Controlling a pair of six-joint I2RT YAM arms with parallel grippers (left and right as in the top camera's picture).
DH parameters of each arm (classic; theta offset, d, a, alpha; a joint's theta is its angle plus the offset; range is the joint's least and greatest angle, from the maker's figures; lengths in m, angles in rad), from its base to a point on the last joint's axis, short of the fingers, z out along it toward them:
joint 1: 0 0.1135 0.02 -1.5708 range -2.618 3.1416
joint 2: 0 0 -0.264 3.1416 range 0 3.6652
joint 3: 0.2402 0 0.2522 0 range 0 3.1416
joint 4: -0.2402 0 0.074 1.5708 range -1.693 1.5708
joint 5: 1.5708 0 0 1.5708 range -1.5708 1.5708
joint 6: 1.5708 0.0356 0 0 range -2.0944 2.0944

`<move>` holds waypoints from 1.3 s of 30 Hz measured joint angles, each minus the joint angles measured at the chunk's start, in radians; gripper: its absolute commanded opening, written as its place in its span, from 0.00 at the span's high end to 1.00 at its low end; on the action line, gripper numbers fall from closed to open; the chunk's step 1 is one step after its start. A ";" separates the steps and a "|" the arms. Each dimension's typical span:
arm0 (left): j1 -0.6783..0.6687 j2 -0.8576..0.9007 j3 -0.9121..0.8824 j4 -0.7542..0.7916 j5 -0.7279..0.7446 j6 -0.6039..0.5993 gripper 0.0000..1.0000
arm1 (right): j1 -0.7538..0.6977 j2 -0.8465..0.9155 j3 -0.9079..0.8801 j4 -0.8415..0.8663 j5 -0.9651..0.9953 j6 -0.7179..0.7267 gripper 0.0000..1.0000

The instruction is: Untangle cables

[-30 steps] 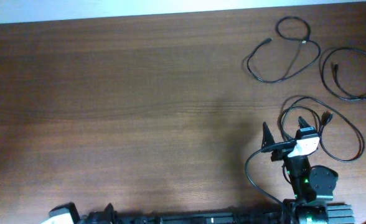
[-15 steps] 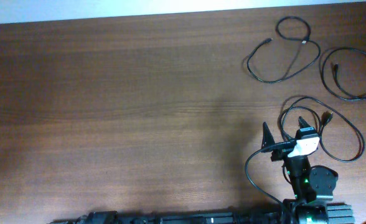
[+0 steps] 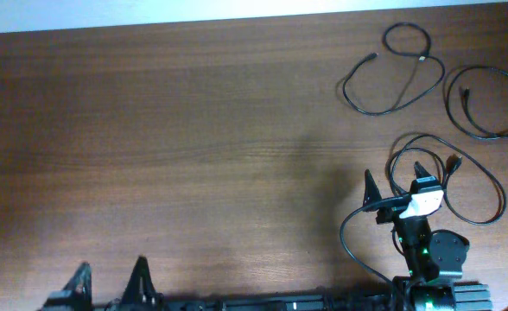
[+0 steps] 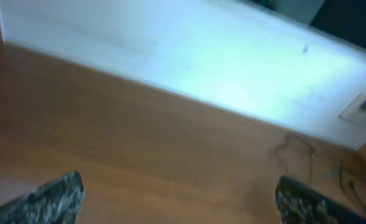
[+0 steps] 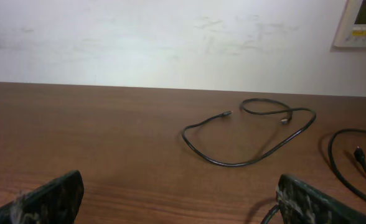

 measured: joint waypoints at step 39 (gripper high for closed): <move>0.000 0.004 -0.947 1.028 0.036 0.229 0.01 | 0.000 0.000 0.000 0.000 0.000 0.001 0.02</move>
